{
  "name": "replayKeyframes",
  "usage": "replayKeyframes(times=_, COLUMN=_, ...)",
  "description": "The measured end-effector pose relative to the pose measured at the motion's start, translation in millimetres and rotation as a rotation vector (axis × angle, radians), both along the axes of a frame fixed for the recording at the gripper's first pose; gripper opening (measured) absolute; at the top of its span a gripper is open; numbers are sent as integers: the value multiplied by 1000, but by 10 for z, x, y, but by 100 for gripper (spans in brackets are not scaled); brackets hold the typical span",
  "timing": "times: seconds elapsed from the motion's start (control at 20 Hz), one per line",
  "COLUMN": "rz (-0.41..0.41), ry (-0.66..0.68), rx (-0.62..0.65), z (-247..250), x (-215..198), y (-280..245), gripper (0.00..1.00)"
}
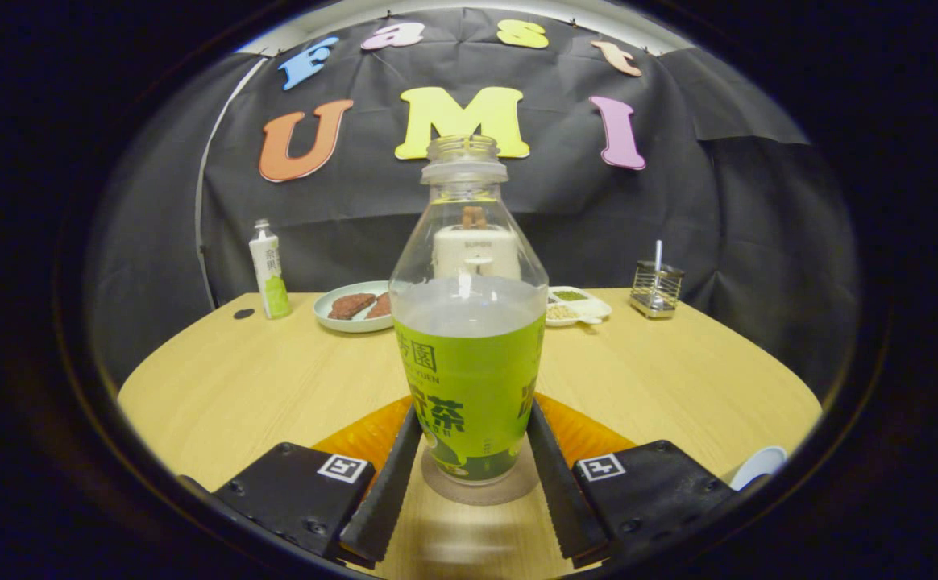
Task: Take the bottle from table, then pour the juice into the cup, finally place the bottle on the coaster
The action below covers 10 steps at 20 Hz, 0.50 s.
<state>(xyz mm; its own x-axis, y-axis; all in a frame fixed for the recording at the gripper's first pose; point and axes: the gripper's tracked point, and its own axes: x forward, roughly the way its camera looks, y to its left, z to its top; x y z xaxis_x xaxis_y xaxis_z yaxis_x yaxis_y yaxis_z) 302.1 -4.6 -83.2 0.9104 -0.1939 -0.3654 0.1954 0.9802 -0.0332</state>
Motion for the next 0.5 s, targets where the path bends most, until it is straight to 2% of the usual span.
replayKeyframes(times=0.5, rz=39, ry=36, rx=-44, z=-21, x=-1, y=23, gripper=83)
